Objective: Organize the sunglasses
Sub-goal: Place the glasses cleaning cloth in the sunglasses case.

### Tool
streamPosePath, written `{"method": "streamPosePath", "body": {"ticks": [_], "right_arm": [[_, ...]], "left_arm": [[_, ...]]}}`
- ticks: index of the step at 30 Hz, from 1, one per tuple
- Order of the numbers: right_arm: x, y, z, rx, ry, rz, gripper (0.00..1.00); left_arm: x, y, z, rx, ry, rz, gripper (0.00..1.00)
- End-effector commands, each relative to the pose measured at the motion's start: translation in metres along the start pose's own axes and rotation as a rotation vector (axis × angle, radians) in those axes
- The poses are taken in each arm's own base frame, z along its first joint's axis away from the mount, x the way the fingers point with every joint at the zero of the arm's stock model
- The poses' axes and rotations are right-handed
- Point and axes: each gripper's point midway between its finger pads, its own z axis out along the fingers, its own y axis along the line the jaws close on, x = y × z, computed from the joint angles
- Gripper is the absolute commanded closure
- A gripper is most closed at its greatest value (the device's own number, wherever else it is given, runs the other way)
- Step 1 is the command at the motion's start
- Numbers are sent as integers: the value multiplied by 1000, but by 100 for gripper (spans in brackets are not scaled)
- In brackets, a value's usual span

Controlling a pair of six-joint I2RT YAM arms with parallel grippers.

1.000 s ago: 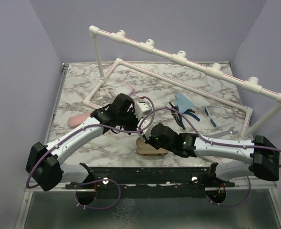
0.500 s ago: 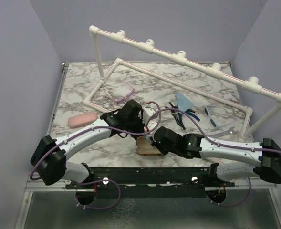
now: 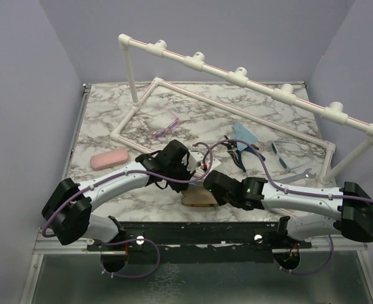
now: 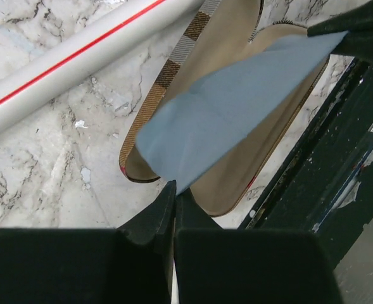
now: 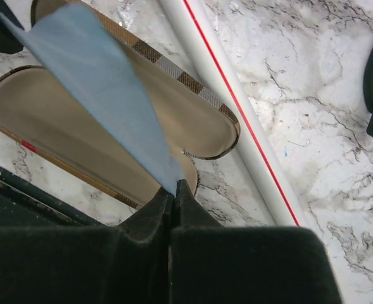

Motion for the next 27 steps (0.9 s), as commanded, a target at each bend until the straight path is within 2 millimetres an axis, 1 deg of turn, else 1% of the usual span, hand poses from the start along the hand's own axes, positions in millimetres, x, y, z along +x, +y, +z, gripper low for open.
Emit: {"method": "streamPosePath", "body": {"ticks": [1, 4, 7, 9, 11, 15, 17, 19, 20, 24, 27], "right_arm": [[-17, -17, 11, 95, -77, 17, 100], [-19, -14, 15, 77, -87, -40, 100], [-24, -5, 13, 22, -90, -81, 100], [-24, -2, 13, 11, -82, -87, 100], [-20, -1, 16, 18, -56, -72, 100], [1, 2, 27, 39, 45, -43, 100], [9, 1, 29, 55, 78, -23, 100], [13, 0, 29, 57, 81, -4, 100], [13, -1, 28, 52, 74, 1, 100], [16, 0, 29, 41, 67, 5, 100], [18, 5, 31, 26, 91, -10, 100]], "left_arm": [[3, -29, 5, 146, -7, 101, 100], [3, -32, 5, 166, -20, 122, 100], [3, -41, 3, 205, -26, 145, 100], [4, -45, 2, 216, -20, 163, 100], [5, -43, 4, 201, -11, 174, 100], [7, -37, 9, 178, 4, 199, 100], [7, -35, 11, 171, 7, 233, 100], [9, -32, 12, 152, 17, 267, 100], [9, -34, 12, 159, 19, 277, 100], [12, -51, 11, 235, 25, 313, 100], [16, -56, 12, 254, 41, 328, 100]]}}
